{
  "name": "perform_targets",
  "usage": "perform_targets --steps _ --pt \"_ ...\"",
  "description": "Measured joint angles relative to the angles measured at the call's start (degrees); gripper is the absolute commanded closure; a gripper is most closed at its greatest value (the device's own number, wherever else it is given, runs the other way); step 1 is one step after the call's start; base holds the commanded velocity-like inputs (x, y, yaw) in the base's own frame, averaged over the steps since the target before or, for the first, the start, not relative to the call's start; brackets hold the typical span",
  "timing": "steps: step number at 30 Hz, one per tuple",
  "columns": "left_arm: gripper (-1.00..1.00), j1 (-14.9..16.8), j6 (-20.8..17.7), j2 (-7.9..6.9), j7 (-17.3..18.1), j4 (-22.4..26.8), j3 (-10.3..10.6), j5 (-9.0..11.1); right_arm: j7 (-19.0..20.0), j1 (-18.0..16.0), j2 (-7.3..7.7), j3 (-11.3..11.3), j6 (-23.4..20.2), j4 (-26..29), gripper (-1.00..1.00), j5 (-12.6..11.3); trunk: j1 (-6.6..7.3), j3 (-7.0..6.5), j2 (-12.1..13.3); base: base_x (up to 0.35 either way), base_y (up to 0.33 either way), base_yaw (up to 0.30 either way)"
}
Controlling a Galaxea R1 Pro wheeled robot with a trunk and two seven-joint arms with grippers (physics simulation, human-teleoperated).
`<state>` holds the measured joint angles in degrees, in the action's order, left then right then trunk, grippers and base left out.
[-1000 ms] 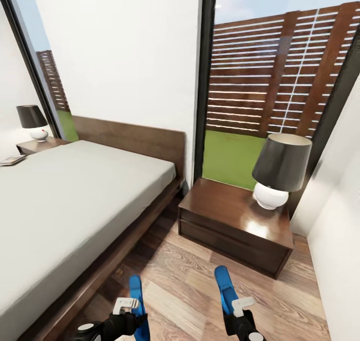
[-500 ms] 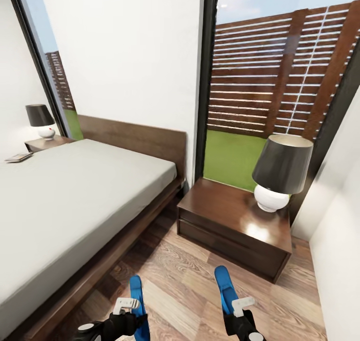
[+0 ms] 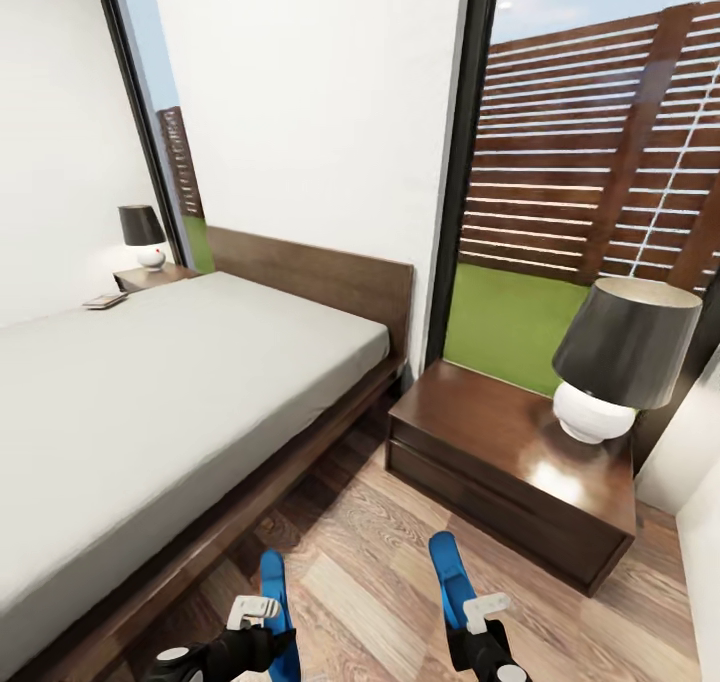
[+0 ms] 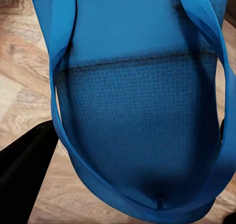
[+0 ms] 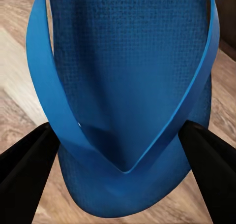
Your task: In the bedroom, move the book from the bed onto either nightstand, and place the two sandals side by side next to the bed.
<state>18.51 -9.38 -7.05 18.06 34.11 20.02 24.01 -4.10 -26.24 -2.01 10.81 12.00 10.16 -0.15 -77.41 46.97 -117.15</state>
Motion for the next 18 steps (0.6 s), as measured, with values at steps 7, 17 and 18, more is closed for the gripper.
perform_targets --steps 7,17,18 --pt "1.00 0.01 0.02 0.00 0.00 -0.02 0.05 -0.01 -0.02 0.00 -0.01 0.00 0.00 0.00 1.00 0.00 0.00 0.00 0.00 0.000 -0.236 0.013" --pt "1.00 -0.01 -0.02 0.00 0.00 0.02 0.03 0.01 0.00 0.00 -0.01 -0.01 -0.01 -0.01 1.00 0.00 0.00 0.00 0.00 0.000 -0.022 0.210" --pt "1.00 -0.01 -0.02 0.00 0.00 0.02 0.03 0.01 0.00 0.00 -0.01 -0.01 -0.01 -0.01 1.00 0.00 0.00 0.00 0.00 0.000 -0.001 0.288"
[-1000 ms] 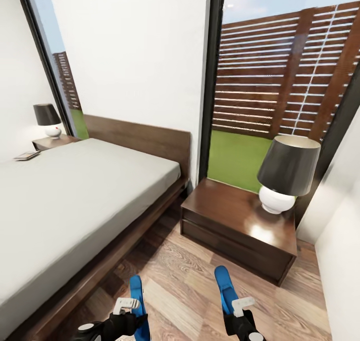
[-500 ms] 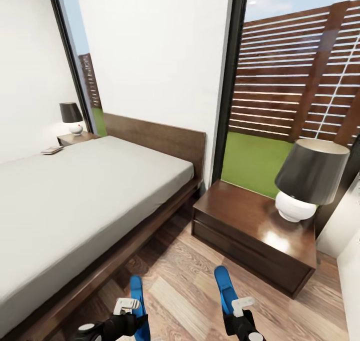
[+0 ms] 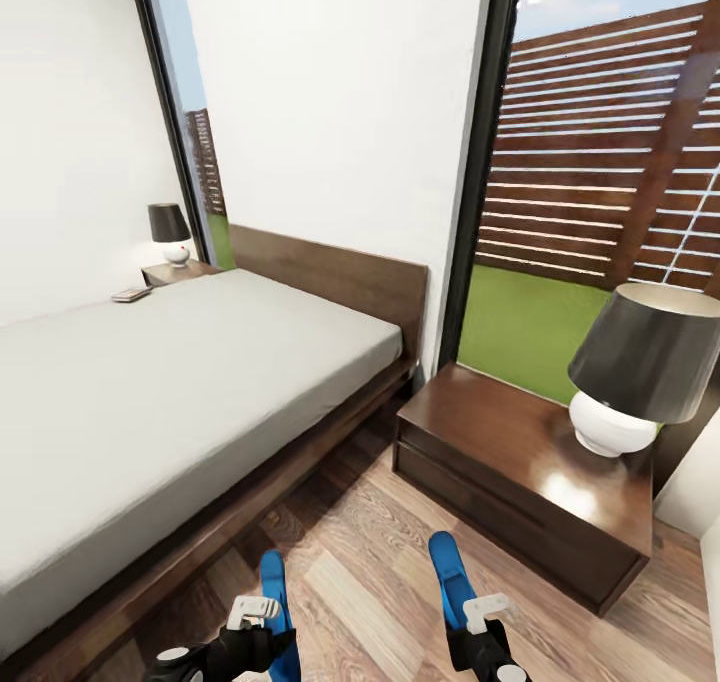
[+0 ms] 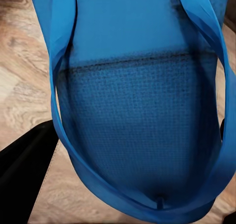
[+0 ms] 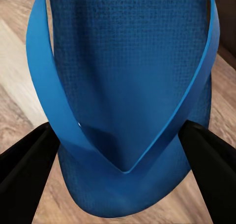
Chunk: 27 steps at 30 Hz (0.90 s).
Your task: In the bedroom, move the book from the bed onto either nightstand, and place the two sandals side by side next to the bed.
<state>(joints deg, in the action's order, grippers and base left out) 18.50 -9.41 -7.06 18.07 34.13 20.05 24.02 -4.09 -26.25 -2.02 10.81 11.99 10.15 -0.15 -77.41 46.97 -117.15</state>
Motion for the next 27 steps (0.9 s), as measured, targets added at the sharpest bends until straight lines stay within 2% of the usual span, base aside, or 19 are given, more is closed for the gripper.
perform_targets --steps 27 --pt "1.00 0.00 -0.01 0.00 0.00 0.00 0.00 -0.03 0.00 0.00 -0.01 -0.01 -0.02 -0.01 1.00 -0.01 0.00 0.00 0.00 0.000 0.000 0.291"
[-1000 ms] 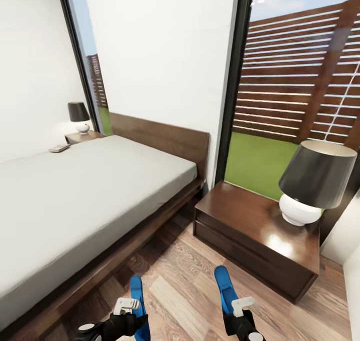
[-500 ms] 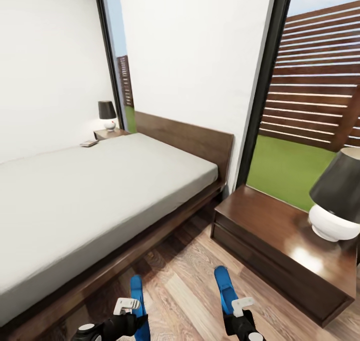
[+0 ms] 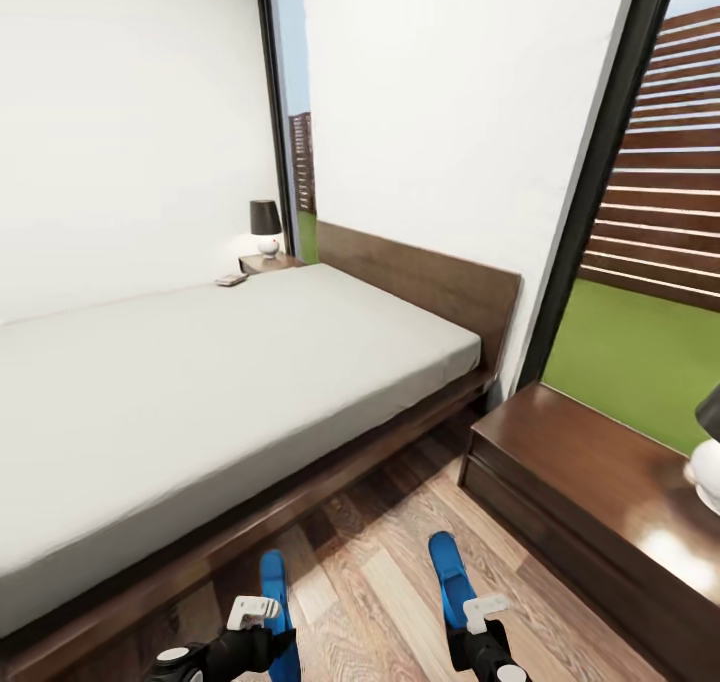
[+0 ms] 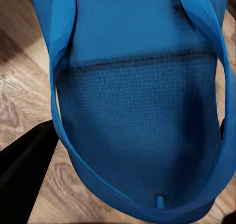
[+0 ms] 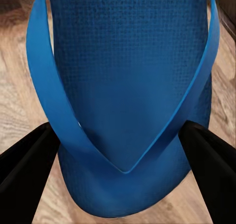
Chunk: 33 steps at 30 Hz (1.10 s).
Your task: In the bedroom, move the book from the bed onto either nightstand, and place the two sandals side by side next to the bed.
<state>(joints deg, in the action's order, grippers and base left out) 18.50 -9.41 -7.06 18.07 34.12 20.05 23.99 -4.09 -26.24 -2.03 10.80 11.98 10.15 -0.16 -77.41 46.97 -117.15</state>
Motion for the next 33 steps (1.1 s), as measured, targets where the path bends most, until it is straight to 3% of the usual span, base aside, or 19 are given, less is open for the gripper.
perform_targets --steps 16,22,30,33 --pt "1.00 0.00 0.00 0.00 0.00 0.01 0.00 0.03 0.00 0.00 0.01 0.01 0.01 0.01 1.00 0.01 0.00 0.00 0.00 0.000 0.000 0.241" --pt "1.00 0.01 -0.04 0.01 0.16 -0.36 0.01 0.13 0.10 0.01 0.22 -0.10 -0.03 -0.07 1.00 -0.05 0.00 0.00 0.00 0.000 0.000 0.053" --pt "1.00 0.00 0.43 -0.01 0.23 -8.15 0.21 0.06 0.13 0.01 0.54 -0.08 0.37 -4.37 1.00 -0.07 0.00 0.00 0.00 0.000 0.000 0.001" --pt "1.00 0.02 4.13 0.02 0.19 -12.03 0.22 0.17 0.11 0.01 0.54 -0.14 0.51 -4.57 1.00 -0.17 0.00 0.00 0.00 0.000 0.000 0.000"
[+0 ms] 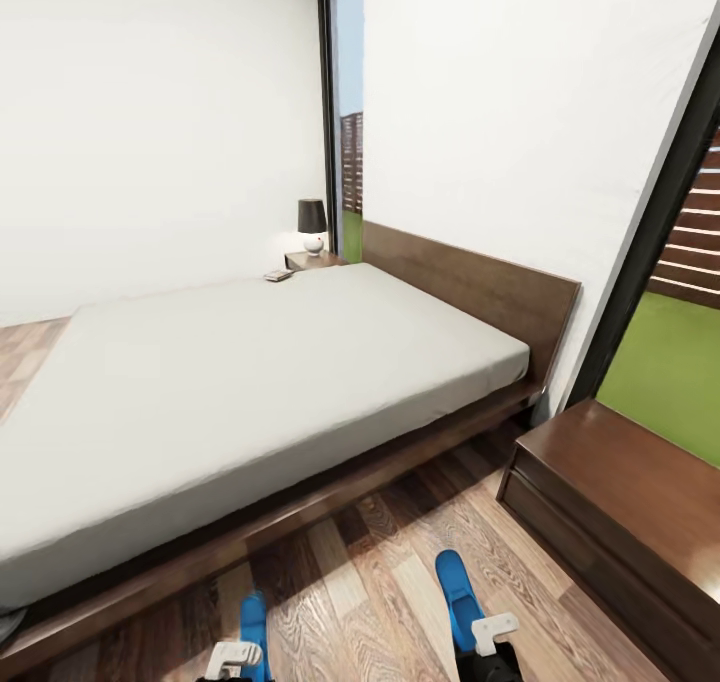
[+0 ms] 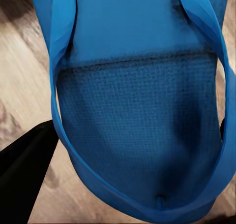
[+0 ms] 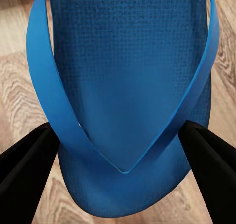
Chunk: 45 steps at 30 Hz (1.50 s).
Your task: In the bedroom, move the book from the bed onto either nightstand, and place the two sandals side by side next to the bed.
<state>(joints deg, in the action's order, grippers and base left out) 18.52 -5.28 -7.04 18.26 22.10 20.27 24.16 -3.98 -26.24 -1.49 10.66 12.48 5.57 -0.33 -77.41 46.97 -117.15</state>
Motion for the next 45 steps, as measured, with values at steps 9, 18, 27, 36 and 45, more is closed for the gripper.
perform_targets --steps 9,18,27,36,45 --pt "1.00 -0.02 7.54 2.21 -0.03 -7.90 -0.19 0.15 -0.07 0.00 0.00 -0.02 0.04 -0.14 1.00 -0.06 0.00 0.00 0.00 0.000 0.000 0.000" --pt "1.00 -0.02 7.74 2.42 -0.03 -8.07 -0.22 0.17 -0.15 0.00 0.00 -0.02 0.04 -0.14 1.00 -0.06 0.00 0.00 0.00 0.000 0.000 0.001" --pt "1.00 -0.03 7.74 2.42 -0.04 -8.05 -0.22 0.18 -0.10 -0.01 -0.01 -0.03 0.04 -0.16 1.00 -0.04 0.00 0.00 0.00 0.000 0.000 0.235" --pt "1.00 -0.03 7.67 2.42 0.05 -8.05 -0.21 0.19 -0.07 -0.01 -0.01 -0.03 0.04 -0.16 1.00 -0.03 0.00 0.00 0.00 0.000 0.000 0.292" --pt "1.00 -0.03 7.59 2.42 0.14 -8.06 -0.21 0.26 -0.07 -0.01 -0.01 -0.03 0.04 -0.17 1.00 0.00 0.00 0.00 0.00 0.000 0.000 0.277"
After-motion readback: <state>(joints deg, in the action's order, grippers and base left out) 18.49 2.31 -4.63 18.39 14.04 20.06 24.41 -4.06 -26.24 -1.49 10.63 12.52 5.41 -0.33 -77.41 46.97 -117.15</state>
